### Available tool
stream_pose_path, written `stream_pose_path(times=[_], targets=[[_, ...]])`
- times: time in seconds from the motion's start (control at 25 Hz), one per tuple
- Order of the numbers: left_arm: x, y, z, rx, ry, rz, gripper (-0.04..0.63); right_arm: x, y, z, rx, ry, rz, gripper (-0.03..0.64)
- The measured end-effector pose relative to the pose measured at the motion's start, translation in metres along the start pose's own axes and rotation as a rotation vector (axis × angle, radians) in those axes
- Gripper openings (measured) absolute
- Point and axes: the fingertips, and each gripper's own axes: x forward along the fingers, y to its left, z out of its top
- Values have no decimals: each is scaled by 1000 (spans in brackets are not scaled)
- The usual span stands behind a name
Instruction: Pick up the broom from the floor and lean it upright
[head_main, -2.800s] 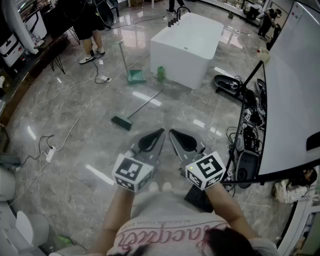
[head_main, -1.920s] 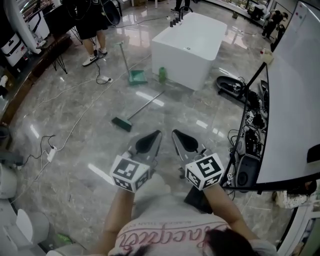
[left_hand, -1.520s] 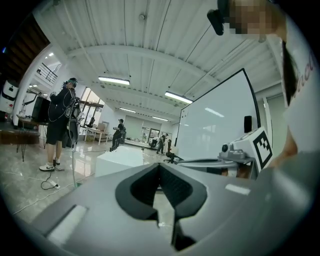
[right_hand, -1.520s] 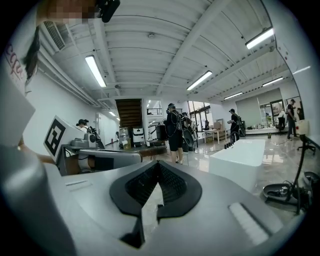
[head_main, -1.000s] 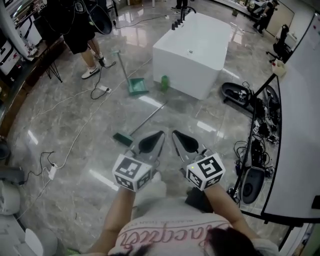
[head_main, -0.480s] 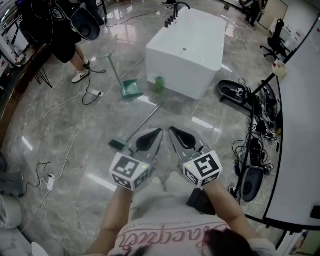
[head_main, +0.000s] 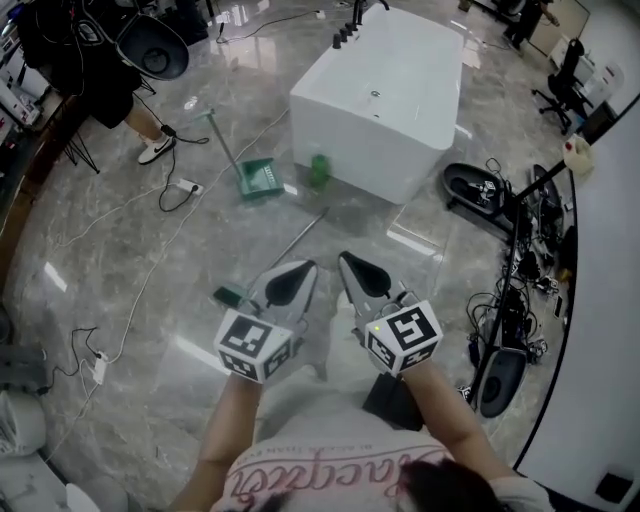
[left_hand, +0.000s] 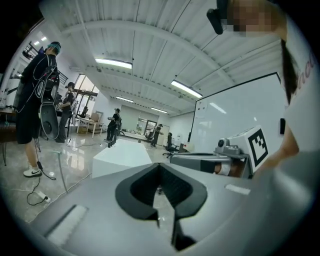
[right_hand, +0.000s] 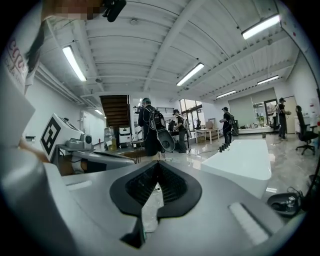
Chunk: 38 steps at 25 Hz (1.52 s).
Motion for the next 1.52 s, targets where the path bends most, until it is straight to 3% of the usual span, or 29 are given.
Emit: stream_pose_path(times=[0.16,0.44,0.68,0.84,1.04,1.24,1.52], targets=[[45,15,-9,15,46,31,0,30,-34,-2,-20,35,56,2],[124,60,-9,-36,60,133,0,69,-114,-12,-17,117,123,2],[169,89,-19,-32,137,93,2,102,-159,-37,21,195,137,2],[195,117,-55,-51,255,74,2,126,-174,-71,107,265,126,2],[213,166,-90,-109,303,96,2,164,-187,-113,170,345,112,2],[238,218,-156,-181,373,78,2,212,-214,-156,174,398,39,2],[271,278,-255,-161,523,128,2,258,-223,-258,215,540,38,2]])
